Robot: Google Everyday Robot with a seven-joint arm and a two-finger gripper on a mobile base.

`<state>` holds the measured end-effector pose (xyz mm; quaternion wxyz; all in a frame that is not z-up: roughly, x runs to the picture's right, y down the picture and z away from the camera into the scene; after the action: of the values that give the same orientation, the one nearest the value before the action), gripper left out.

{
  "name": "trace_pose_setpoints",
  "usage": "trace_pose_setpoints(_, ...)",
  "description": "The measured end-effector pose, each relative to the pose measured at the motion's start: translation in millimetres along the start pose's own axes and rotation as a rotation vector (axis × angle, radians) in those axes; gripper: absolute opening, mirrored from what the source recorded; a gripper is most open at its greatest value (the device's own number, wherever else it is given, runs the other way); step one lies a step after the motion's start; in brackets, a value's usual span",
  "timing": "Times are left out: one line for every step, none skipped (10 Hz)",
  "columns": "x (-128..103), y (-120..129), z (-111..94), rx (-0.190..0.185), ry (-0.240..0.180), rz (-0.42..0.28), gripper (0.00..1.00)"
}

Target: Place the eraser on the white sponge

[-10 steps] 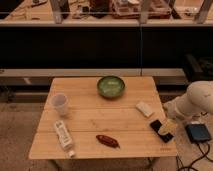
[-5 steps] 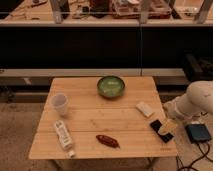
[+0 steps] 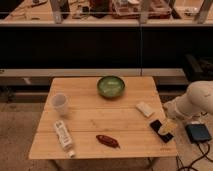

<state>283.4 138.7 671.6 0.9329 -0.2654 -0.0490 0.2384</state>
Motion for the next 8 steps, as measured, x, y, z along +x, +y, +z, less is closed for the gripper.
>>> trace_pose_setpoints(0,0,0,0.000,0.000,0.000,0.80)
trace_pose_setpoints(0,0,0,0.000,0.000,0.000,0.80)
trace_pose_setpoints(0,0,0,0.000,0.002,0.000,0.80)
trace_pose_setpoints(2,0,1,-0.001,0.007,0.002,0.80)
trace_pose_setpoints(12,1,11,-0.010,0.031,0.019,0.80)
trace_pose_setpoints(26,3,27,-0.013,0.063,0.026,0.80)
trace_pose_setpoints(38,3,41,0.002,0.096,0.014,0.80)
trace_pose_setpoints(48,4,48,0.009,0.117,0.010,0.80)
